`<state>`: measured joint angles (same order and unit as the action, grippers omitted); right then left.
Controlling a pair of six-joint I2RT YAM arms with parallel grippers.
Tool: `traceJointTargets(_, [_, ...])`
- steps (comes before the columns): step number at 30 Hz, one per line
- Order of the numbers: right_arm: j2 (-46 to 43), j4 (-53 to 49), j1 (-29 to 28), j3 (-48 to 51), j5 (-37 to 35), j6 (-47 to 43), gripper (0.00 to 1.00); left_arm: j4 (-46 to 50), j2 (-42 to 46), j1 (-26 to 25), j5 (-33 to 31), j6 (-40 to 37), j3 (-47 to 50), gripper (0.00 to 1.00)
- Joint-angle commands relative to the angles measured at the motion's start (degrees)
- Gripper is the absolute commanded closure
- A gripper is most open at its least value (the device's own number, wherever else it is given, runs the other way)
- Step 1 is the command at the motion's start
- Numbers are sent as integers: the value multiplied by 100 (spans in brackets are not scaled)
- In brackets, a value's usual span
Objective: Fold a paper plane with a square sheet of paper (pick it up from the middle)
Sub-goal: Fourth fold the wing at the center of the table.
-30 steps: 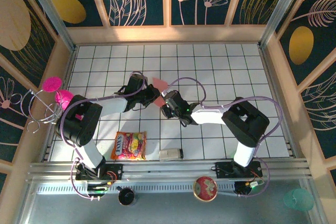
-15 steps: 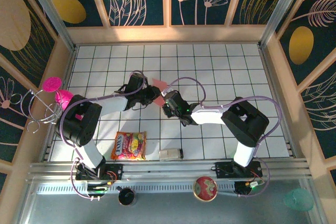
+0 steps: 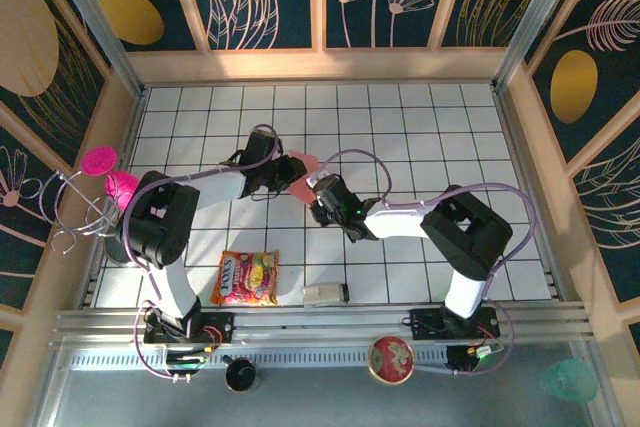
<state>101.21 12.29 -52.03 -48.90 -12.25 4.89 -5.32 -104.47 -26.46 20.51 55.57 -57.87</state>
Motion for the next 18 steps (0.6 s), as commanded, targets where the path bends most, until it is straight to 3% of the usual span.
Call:
traceJointTargets(1, [-9,184,-45,48,2,-58,81,307,-177,31,178,-292,-230,77])
traceJointTargets(8, [21,-32,-45,-97,-80,121,79,335,-192,25,151,-289,-291,94])
traceJointTargets(11, [6,-353,-44,-265,-89,517,72,330,-97,23,64,-184,-228,95])
traceJointTargets(18, [193,-564,-70,-459,-108,977,71,216,-43,18,102,46,-130,95])
